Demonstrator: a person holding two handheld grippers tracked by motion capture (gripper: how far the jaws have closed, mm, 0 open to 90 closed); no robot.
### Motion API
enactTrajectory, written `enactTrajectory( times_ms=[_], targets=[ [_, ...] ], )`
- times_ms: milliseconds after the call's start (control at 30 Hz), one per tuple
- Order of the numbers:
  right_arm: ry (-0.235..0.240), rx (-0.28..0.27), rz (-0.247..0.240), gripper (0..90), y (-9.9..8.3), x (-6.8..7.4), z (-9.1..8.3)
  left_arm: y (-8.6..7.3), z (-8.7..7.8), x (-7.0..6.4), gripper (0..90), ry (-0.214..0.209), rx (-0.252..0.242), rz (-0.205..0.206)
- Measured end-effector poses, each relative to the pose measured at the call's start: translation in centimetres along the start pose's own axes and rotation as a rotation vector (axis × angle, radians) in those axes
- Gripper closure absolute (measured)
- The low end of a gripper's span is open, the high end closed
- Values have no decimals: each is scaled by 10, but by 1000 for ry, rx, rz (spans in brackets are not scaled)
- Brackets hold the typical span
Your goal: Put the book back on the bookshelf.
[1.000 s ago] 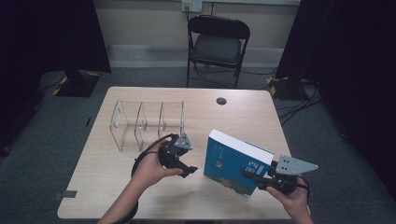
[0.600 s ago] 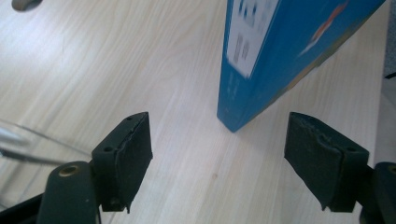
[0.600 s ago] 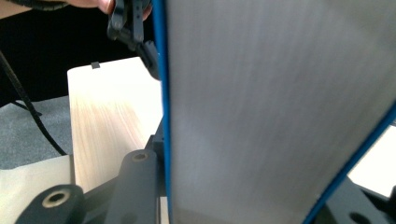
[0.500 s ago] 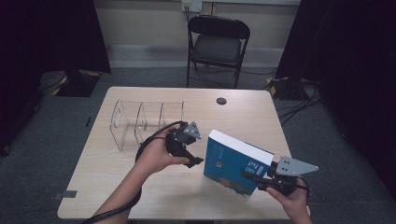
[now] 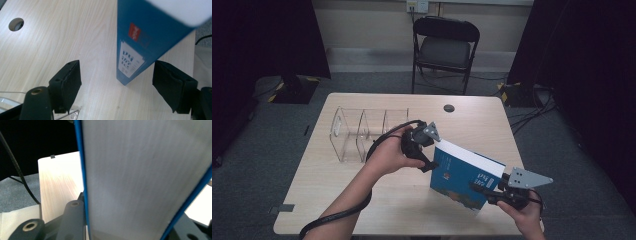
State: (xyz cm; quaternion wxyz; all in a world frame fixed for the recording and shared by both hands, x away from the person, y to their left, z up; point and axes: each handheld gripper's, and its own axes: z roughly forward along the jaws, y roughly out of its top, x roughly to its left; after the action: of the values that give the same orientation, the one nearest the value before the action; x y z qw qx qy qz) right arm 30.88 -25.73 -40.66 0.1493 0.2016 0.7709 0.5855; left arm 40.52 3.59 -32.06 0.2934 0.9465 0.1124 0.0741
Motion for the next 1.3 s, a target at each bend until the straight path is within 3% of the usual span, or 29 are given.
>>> enactTrajectory(
  times_ms=[300,633,833,967,1100,1233,1300],
  targets=[
    [3,3,-3,581,0,-1,0,16,-1,-4,223,-24,9,71],
    [8,3,2,580,-1,-2,0,29,-1,-7,240,-39,37,116],
    [12,5,15,578,-2,-3,1,36,-6,-10,306,-84,-1,154],
    [9,11,10,577,-2,-3,1,38,-5,-13,348,-80,4,174],
    [2,17,13,569,-3,-3,1,38,-5,-12,374,-85,6,182],
    [-24,68,-8,520,-7,-2,5,37,-8,-12,415,-91,29,175],
    [-25,79,7,495,-12,-3,6,37,-12,-12,446,-102,46,158]
  ],
)
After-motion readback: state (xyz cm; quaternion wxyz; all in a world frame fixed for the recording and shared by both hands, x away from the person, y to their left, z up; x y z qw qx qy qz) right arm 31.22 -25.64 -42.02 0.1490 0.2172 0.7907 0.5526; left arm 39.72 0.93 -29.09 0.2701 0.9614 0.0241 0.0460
